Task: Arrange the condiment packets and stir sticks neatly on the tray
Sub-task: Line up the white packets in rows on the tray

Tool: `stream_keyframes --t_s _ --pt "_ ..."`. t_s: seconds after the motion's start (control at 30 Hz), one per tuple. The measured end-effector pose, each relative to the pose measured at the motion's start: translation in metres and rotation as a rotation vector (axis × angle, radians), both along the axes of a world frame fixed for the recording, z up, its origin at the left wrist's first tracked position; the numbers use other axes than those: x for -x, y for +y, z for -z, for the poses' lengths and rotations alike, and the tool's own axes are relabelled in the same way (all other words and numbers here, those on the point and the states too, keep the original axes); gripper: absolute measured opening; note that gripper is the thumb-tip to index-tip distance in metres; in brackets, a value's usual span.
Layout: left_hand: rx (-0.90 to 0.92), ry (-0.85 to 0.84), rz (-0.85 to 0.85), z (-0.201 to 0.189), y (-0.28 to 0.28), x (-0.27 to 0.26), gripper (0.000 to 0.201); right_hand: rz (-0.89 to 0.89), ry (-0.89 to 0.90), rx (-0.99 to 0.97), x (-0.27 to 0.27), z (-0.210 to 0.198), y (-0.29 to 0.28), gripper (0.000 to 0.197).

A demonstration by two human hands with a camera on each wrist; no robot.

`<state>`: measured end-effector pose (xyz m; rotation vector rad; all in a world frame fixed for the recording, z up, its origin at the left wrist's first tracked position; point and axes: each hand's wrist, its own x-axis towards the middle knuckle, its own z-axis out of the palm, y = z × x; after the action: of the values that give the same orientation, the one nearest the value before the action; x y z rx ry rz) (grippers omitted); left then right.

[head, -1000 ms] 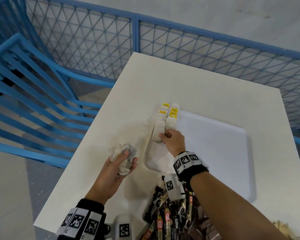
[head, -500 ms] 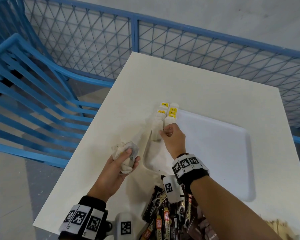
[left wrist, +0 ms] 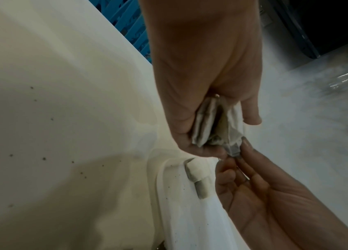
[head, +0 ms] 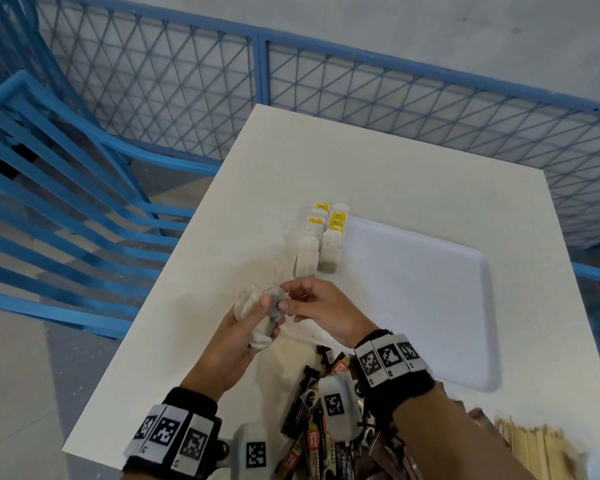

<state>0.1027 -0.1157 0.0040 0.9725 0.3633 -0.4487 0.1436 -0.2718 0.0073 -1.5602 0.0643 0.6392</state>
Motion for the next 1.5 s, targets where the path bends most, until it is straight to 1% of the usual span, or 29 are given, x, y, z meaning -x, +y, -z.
stream_keyframes --t_s 0.07,0.1,0.2,0.23,0.27,0.3,0.37,0.4,0.43,0.47,0.57,0.67,0.7,0.77,0.8,0.83,0.9,0.93,1.0,1.03,1.1,1.2,1.23,1.27,1.37,1.43,1.5 --pt "-0.026 0.004 -0.003 0.001 0.001 0.001 0.038 -0.004 0.013 -0.007 0.004 0.001 -0.002 0.031" --pt "-0.040 0.001 -0.008 0.001 0.002 0.001 0.043 -0.010 0.015 -0.009 0.006 0.001 -0.004 0.030" --pt "-0.046 -0.020 -0.024 0.001 0.004 0.003 0.069 -0.023 0.020 -0.010 0.012 -0.002 -0.007 0.028" --pt "-0.029 -0.032 -0.025 0.001 0.004 0.003 0.073 -0.025 0.024 -0.020 0.013 -0.002 -0.009 0.026" --pt "-0.016 -0.040 -0.026 0.000 0.004 0.003 0.071 -0.025 0.030 -0.034 0.014 -0.003 -0.010 0.024" --pt "-0.003 -0.046 -0.034 0.000 0.004 0.004 0.064 -0.025 0.037 -0.052 0.015 -0.003 -0.011 0.020" --pt "0.027 -0.045 -0.068 -0.002 0.002 0.004 0.033 -0.026 0.054 -0.094 0.016 -0.003 -0.012 0.014" --pt "0.041 -0.040 -0.087 -0.004 0.001 0.004 0.020 -0.026 0.064 -0.119 0.017 -0.003 -0.012 0.016" --pt "0.052 -0.038 -0.100 -0.004 0.001 0.003 0.015 -0.025 0.073 -0.140 0.018 -0.003 -0.013 0.019" --pt "0.057 -0.034 -0.109 -0.005 0.001 0.002 0.014 -0.026 0.081 -0.151 0.018 -0.004 -0.013 0.023" --pt "0.063 -0.021 -0.150 -0.003 0.004 0.000 0.015 -0.030 0.083 -0.142 0.020 -0.005 -0.016 0.030" --pt "0.072 -0.030 -0.145 0.000 0.007 0.000 0.017 -0.011 0.080 -0.149 0.021 -0.005 -0.018 0.028" --pt "0.076 -0.045 -0.130 0.000 0.007 0.000 0.023 0.004 0.085 -0.156 0.022 -0.005 -0.019 0.024" --pt "0.054 -0.081 -0.089 0.001 0.006 0.001 0.047 0.024 0.083 -0.167 0.022 -0.005 -0.018 0.016" --pt "0.027 -0.100 -0.070 0.000 0.005 0.002 0.056 0.024 0.071 -0.163 0.023 -0.004 -0.018 0.013" --pt "0.002 -0.120 -0.053 0.000 0.004 0.002 0.060 0.015 0.052 -0.150 0.023 -0.003 -0.017 0.011" --pt "-0.021 -0.147 -0.052 -0.001 0.000 0.003 0.058 -0.016 0.013 -0.106 0.025 -0.002 -0.015 0.009" --pt "-0.031 -0.151 -0.067 -0.001 -0.001 0.002 0.052 -0.029 0.000 -0.087 0.025 -0.002 -0.014 0.007" --pt "-0.072 -0.149 -0.102 0.000 -0.002 0.001 0.030 -0.047 -0.015 -0.067 0.027 0.000 -0.012 0.005" --pt "-0.098 -0.153 -0.107 0.001 -0.002 0.000 0.026 -0.052 -0.022 -0.063 0.028 0.001 -0.012 0.007" --pt "-0.138 -0.178 -0.094 0.004 0.000 -0.001 0.029 -0.044 -0.036 -0.065 0.029 0.003 -0.011 0.015" --pt "-0.184 -0.206 -0.097 0.007 0.004 -0.002 0.045 0.000 -0.030 -0.075 0.029 0.004 -0.011 0.032" --pt "-0.201 -0.212 -0.107 0.008 0.005 -0.002 0.048 0.000 -0.040 -0.064 0.029 0.003 -0.012 0.034" --pt "-0.217 -0.220 -0.114 0.008 0.005 -0.002 0.049 -0.011 -0.066 -0.039 0.029 0.003 -0.012 0.031" --pt "-0.229 -0.247 -0.132 0.007 0.005 -0.005 0.044 -0.031 -0.180 0.105 0.030 0.005 -0.013 0.010" --pt "-0.246 -0.253 -0.138 0.009 0.005 -0.006 0.047 0.003 -0.201 0.154 0.029 0.010 -0.014 0.011" --pt "-0.259 -0.246 -0.139 0.011 0.004 -0.006 0.049 0.019 -0.193 0.138 0.029 0.010 -0.015 0.010"
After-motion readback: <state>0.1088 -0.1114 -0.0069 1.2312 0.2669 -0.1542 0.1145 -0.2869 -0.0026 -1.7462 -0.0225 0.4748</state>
